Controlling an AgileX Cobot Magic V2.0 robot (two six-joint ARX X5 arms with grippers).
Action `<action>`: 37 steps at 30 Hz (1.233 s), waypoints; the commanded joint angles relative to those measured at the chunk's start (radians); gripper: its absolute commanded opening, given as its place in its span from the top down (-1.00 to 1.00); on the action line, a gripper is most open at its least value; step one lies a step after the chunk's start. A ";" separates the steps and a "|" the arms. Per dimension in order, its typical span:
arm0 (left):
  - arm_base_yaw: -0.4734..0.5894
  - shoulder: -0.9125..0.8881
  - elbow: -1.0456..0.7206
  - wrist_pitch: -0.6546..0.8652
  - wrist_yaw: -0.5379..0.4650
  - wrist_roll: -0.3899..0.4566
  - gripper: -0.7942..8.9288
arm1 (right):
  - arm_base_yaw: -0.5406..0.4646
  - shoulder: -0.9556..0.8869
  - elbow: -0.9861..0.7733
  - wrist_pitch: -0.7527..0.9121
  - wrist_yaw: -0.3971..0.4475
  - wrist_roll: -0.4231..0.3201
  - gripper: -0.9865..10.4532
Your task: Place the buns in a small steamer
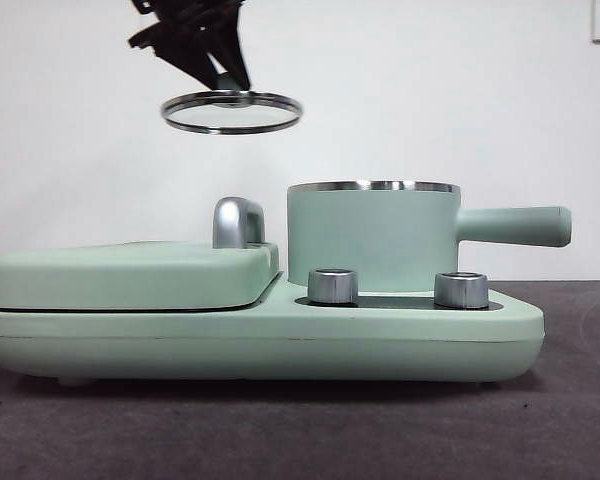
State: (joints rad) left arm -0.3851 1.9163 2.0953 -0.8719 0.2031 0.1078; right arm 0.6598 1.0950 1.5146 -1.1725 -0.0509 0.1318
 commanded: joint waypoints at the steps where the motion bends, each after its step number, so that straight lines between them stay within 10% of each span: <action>1: -0.038 -0.010 0.041 0.010 0.008 -0.007 0.80 | 0.046 -0.138 -0.173 0.111 0.017 0.095 0.02; 14: -0.222 -0.010 0.041 -0.022 0.012 0.037 0.80 | 0.124 -0.682 -0.683 0.270 0.217 0.176 0.02; 37: -0.322 -0.010 -0.206 0.182 0.051 0.071 0.80 | 0.124 -0.812 -0.713 0.270 0.216 0.167 0.02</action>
State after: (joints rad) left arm -0.6983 1.9099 1.8687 -0.7204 0.2565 0.1688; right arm 0.7734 0.2832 0.7971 -0.9119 0.1612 0.2935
